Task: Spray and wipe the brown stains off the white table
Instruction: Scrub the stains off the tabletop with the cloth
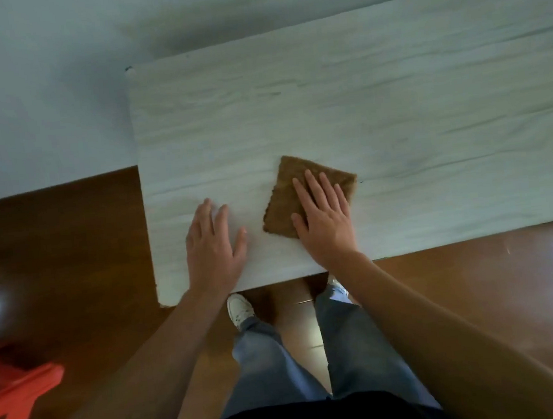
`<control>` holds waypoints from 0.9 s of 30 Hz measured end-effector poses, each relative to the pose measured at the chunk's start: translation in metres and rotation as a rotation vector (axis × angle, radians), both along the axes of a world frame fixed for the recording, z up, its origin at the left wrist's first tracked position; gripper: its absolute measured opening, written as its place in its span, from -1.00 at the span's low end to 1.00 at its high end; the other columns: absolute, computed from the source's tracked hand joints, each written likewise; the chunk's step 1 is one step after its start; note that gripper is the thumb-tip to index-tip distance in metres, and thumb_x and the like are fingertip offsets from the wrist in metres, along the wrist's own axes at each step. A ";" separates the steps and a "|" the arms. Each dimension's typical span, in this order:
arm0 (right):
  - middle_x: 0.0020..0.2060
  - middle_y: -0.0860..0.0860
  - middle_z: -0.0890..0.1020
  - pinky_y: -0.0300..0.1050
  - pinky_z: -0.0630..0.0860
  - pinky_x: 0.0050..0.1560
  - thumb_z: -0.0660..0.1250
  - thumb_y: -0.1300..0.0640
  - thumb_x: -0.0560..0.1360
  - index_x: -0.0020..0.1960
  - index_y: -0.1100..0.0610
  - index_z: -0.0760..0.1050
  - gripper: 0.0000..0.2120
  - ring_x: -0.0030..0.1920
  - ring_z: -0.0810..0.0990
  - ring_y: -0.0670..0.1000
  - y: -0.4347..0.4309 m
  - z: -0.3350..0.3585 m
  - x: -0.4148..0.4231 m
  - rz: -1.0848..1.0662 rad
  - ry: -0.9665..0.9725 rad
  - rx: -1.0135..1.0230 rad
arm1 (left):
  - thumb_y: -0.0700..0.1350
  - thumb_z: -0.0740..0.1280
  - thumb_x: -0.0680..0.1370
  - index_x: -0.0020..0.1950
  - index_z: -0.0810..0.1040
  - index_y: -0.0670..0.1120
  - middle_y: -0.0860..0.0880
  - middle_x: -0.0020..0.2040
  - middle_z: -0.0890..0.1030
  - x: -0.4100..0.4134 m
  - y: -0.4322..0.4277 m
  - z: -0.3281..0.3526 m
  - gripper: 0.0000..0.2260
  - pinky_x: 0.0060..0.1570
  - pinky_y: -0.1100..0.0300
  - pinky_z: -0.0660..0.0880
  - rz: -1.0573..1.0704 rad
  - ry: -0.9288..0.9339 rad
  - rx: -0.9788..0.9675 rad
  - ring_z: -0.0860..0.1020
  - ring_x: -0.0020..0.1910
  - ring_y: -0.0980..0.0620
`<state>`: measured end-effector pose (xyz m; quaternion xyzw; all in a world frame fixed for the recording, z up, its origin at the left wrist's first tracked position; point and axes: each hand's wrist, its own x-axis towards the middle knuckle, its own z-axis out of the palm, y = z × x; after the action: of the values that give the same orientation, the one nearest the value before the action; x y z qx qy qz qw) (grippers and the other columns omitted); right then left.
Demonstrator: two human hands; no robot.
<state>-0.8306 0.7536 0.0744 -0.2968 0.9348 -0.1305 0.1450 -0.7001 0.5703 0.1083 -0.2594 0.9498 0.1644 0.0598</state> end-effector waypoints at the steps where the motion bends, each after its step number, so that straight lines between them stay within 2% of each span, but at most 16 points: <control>1: 0.63 -0.02 0.03 0.05 -0.15 0.60 0.05 -0.15 0.64 0.63 -0.03 0.01 -0.39 0.62 -0.09 0.03 0.023 0.000 -0.023 -0.031 0.008 0.009 | 0.14 0.10 0.66 0.55 0.31 -0.17 -0.23 0.60 0.22 -0.009 0.013 0.001 -0.45 0.52 -0.14 0.22 -0.029 -0.019 -0.006 0.15 0.60 -0.21; 4: 0.62 0.01 0.09 0.07 -0.08 0.60 0.09 -0.13 0.64 0.63 -0.01 0.07 -0.40 0.62 -0.01 0.07 0.095 0.002 -0.086 -0.157 0.028 0.041 | 0.20 0.06 0.67 0.59 0.26 -0.11 -0.19 0.64 0.14 -0.037 0.047 0.001 -0.41 0.56 -0.14 0.13 -0.058 -0.086 -0.009 0.07 0.63 -0.19; 8: 0.62 0.03 0.09 0.12 -0.05 0.59 0.09 -0.11 0.65 0.63 0.00 0.05 -0.40 0.62 -0.01 0.09 0.173 0.007 -0.138 -0.274 0.032 0.099 | 0.24 0.15 0.64 0.61 0.21 -0.09 -0.22 0.64 0.08 -0.056 0.066 0.000 -0.36 0.55 -0.22 0.10 0.025 -0.140 -0.009 0.03 0.62 -0.24; 11: 0.63 0.04 0.07 0.14 -0.09 0.59 0.12 -0.07 0.65 0.63 0.03 0.05 -0.40 0.62 -0.03 0.12 0.184 0.008 -0.143 -0.283 0.028 0.098 | 0.26 0.17 0.62 0.62 0.18 -0.10 -0.23 0.64 0.07 -0.055 0.066 0.000 -0.33 0.55 -0.23 0.11 0.010 -0.176 -0.042 0.03 0.62 -0.26; 14: 0.63 0.01 0.02 0.13 -0.19 0.59 0.13 -0.04 0.64 0.63 0.02 0.05 -0.40 0.62 -0.10 0.13 0.159 0.010 -0.128 -0.330 -0.003 0.075 | 0.25 0.17 0.62 0.62 0.17 -0.09 -0.23 0.65 0.06 -0.053 0.064 -0.001 -0.33 0.55 -0.22 0.10 -0.004 -0.173 -0.050 0.02 0.63 -0.25; 18: 0.63 -0.01 0.04 0.15 -0.19 0.59 0.13 -0.04 0.62 0.63 0.00 0.09 -0.40 0.62 -0.10 0.12 0.116 0.011 -0.078 -0.138 0.014 0.031 | 0.24 0.19 0.62 0.61 0.19 -0.09 -0.23 0.64 0.08 -0.053 0.065 -0.002 -0.34 0.55 -0.23 0.11 0.003 -0.156 -0.045 0.04 0.62 -0.26; 22: 0.63 -0.01 0.03 0.21 -0.14 0.58 -0.02 -0.08 0.61 0.63 0.01 0.06 -0.40 0.62 -0.14 0.13 0.077 0.007 -0.015 0.064 -0.001 0.032 | 0.21 0.20 0.63 0.61 0.21 -0.07 -0.20 0.64 0.11 -0.049 0.060 -0.003 -0.38 0.55 -0.19 0.12 -0.012 -0.135 -0.036 0.05 0.62 -0.23; 27: 0.63 -0.03 0.06 0.16 -0.13 0.58 0.04 -0.04 0.60 0.62 -0.01 0.08 -0.41 0.62 -0.11 0.10 0.068 0.004 0.018 0.130 0.000 0.043 | 0.17 0.23 0.64 0.59 0.27 -0.10 -0.24 0.62 0.18 -0.044 0.057 -0.004 -0.41 0.52 -0.22 0.19 -0.048 -0.088 -0.052 0.12 0.60 -0.27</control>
<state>-0.8128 0.8211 0.0783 -0.3536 0.9162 -0.1007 0.1594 -0.7438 0.6271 0.1047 -0.2448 0.9562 0.1267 0.0988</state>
